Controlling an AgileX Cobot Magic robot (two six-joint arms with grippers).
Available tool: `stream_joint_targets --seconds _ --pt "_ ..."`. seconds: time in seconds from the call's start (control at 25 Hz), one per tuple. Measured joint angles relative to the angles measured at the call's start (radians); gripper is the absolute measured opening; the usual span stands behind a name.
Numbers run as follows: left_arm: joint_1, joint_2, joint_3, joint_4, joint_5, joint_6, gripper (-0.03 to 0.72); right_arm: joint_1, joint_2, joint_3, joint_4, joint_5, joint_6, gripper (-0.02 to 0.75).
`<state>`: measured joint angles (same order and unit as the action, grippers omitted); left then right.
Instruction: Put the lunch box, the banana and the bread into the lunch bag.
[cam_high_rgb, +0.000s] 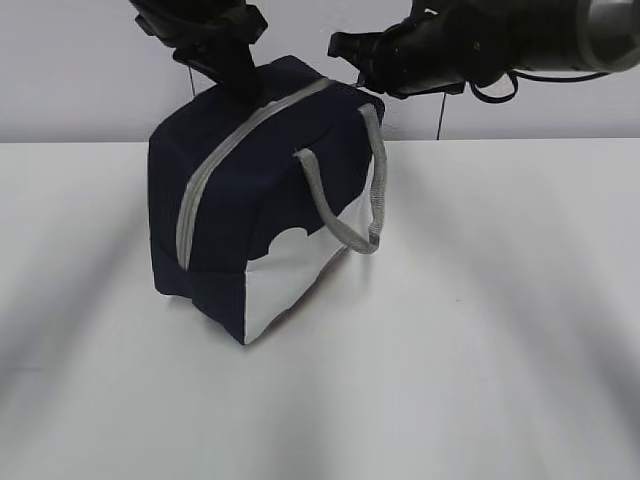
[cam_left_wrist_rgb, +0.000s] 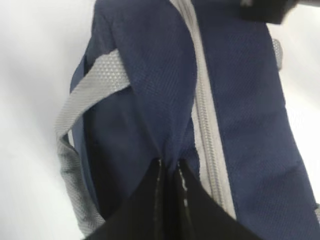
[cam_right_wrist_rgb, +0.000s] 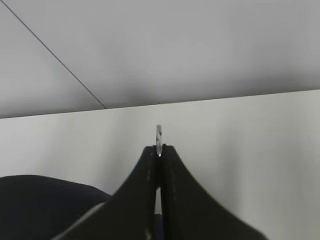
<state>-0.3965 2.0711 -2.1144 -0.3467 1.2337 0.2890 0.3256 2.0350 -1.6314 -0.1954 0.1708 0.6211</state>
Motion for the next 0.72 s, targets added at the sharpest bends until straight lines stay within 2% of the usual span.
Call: stream_joint_targets --seconds 0.72 --pt "0.000 -0.047 0.006 0.023 0.025 -0.002 -0.004 -0.007 0.091 -0.004 -0.004 0.077 0.002 -0.001"
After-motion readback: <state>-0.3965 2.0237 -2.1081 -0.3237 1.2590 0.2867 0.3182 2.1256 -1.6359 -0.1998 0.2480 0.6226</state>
